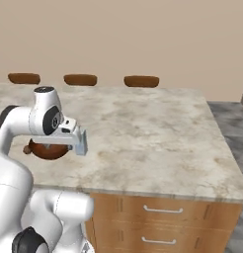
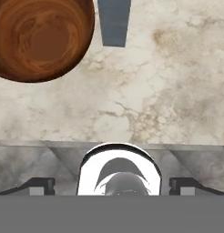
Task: Gather the eggs and milk located in the vicinity of the sink area and place them right next to the bowl.
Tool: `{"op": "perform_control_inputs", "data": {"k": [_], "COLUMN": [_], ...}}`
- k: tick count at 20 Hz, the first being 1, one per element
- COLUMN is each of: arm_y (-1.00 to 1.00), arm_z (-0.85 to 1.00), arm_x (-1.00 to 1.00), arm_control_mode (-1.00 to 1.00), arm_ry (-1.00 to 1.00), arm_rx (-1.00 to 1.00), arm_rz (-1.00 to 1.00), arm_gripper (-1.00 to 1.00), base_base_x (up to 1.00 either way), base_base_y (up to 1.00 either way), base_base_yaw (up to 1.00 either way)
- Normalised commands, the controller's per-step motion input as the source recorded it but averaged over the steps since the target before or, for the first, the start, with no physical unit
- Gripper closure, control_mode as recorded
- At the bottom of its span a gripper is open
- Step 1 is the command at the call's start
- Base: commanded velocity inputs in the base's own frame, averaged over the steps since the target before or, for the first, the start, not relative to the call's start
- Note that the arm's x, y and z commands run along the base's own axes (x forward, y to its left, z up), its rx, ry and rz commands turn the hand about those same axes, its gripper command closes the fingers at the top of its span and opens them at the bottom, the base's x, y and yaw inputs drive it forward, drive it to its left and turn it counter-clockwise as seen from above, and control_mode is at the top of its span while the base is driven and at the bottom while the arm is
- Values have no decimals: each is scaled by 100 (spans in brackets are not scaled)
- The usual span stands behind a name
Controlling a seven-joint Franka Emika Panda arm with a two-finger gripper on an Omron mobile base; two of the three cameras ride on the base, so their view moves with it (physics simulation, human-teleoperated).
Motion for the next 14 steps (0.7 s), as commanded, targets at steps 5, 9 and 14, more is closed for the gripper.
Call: {"op": "perform_control_inputs", "data": {"k": [5,9,14], "arm_y": [0,0,0], "arm_z": [0,0,0], "arm_x": [0,0,0], "arm_control_mode": [100,100,100], "arm_ry": [0,0,0], "arm_rx": [0,0,0], "arm_rz": [0,0,0], "arm_gripper": [-100,-100,-100], "base_base_x": [-61,-26,-12], "base_base_y": [100,100,100], "base_base_yaw": [3,1,0]}}
